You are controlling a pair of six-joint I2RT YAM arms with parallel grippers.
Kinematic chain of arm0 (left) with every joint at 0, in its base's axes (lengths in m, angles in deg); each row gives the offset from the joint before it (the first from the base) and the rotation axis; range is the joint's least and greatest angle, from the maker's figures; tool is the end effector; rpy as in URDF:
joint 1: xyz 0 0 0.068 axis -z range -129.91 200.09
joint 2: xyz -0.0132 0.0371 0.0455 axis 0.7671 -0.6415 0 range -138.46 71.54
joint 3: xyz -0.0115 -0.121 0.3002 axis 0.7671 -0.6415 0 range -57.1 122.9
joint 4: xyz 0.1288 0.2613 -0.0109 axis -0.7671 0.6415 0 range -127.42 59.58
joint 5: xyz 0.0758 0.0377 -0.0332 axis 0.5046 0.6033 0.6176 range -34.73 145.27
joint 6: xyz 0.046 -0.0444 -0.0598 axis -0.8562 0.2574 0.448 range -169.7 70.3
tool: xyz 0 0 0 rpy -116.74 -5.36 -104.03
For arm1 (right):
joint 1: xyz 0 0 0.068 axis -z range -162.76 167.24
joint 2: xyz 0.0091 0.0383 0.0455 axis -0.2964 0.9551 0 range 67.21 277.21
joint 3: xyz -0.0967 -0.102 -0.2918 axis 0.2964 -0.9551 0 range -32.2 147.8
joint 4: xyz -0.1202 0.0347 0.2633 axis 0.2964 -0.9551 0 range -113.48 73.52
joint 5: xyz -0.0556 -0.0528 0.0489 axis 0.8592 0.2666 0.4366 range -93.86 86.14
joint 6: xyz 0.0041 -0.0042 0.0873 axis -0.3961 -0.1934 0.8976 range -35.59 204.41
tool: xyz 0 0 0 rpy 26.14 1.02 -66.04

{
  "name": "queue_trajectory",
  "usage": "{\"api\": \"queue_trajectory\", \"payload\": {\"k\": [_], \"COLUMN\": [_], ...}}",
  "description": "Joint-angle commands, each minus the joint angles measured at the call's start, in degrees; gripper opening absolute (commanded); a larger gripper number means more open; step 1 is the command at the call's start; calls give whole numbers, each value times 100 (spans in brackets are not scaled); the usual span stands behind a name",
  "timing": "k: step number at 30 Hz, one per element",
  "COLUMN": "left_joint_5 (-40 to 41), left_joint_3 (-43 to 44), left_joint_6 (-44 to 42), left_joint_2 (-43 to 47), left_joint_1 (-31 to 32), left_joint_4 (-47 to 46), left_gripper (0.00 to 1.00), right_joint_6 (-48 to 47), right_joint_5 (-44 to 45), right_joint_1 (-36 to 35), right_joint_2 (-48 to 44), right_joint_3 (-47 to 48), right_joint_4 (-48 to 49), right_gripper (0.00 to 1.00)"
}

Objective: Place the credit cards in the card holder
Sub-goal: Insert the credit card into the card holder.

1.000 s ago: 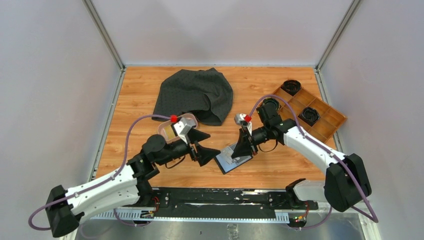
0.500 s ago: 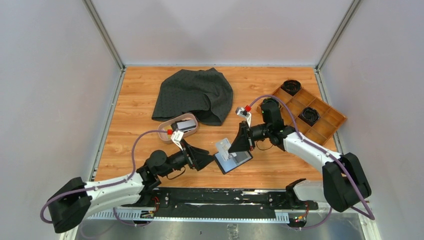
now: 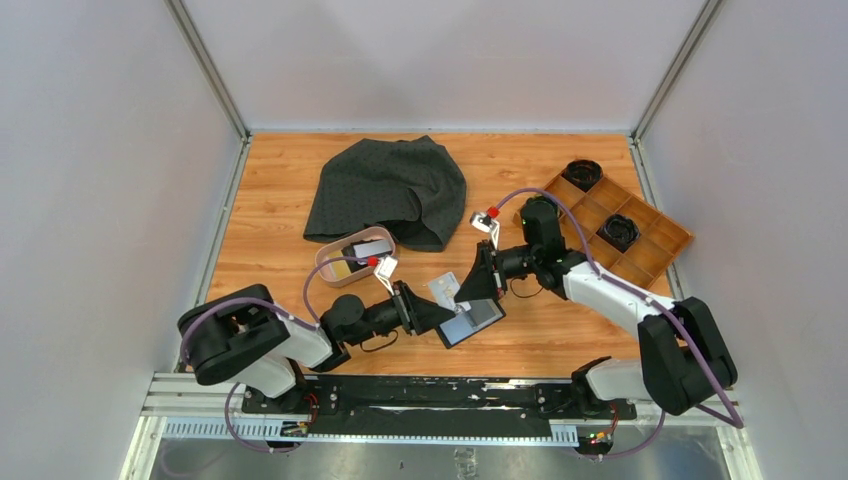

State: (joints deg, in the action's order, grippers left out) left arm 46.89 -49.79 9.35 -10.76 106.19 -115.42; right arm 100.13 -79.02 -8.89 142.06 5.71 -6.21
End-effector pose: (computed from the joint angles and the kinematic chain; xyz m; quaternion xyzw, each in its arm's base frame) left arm 0.1345 -0.2203 0.1832 0.0353 0.6875 -0.6377 0.3456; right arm 0.2171 0.1899 0.2585 -0.3800 0.6428 0.6334 0.2031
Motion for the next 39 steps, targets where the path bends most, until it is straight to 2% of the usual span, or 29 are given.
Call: {"api": "queue_trajectory", "payload": {"k": [1, 4, 11, 14, 15, 19, 20, 21, 22, 24, 26, 28, 31, 34, 39], "left_joint_5": [14, 157, 170, 209, 226, 277, 291, 300, 302, 283, 221, 123, 163, 234, 724], "left_joint_3": [196, 124, 135, 142, 146, 88, 62, 33, -11, -115, -230, -323, -420, -384, -347], "left_joint_6": [77, -21, 54, 47, 52, 96, 121, 164, 220, 488, 830, 1201, 1531, 1853, 2136], "left_joint_2": [-186, -1, -16, -33, -32, -37, -41, -48, -48, -63, -90, -141, -249, -478, -845], "left_joint_1": [159, 165, 165, 165, 165, 163, 165, 165, 160, 165, 158, 169, 315, 504, 952], "left_joint_4": [-932, -936, -924, -935, -931, -928, -932, -935, -932, -923, -927, -926, -918, -912, -910], "left_gripper": [41, 38, 20, 9, 2, 0, 0, 0, 0, 0, 0, 0, 0, 0, 0], "right_joint_6": [168, 268, 480, 503, 509, 374, 266, 84, -147, -812, -1779, -2587, -3375, -3654, -3678], "right_joint_5": [27, 47, 45, 53, 46, -18, -31, -40, -50, -45, 161, 487, 1008, 1027, 769], "right_joint_1": [122, 162, 232, 266, 267, 265, 268, 276, 294, 382, 570, 861, 1217, 1376, 1373], "right_joint_2": [62, 89, 135, 126, 126, 148, 152, 153, 160, 170, 120, -13, -376, -662, -480], "right_joint_3": [-47, -47, -47, -67, -79, -67, -40, 7, 89, 323, 638, 935, 985, 817, 726], "right_joint_4": [132, 193, 354, 392, 414, 368, 283, 117, -96, -769, -1775, -2566, -3045, -3048, -3026], "right_gripper": [0, 0, 0, 0, 0, 0, 3, 12, 23, 56, 71, 75, 77, 77, 76]}}
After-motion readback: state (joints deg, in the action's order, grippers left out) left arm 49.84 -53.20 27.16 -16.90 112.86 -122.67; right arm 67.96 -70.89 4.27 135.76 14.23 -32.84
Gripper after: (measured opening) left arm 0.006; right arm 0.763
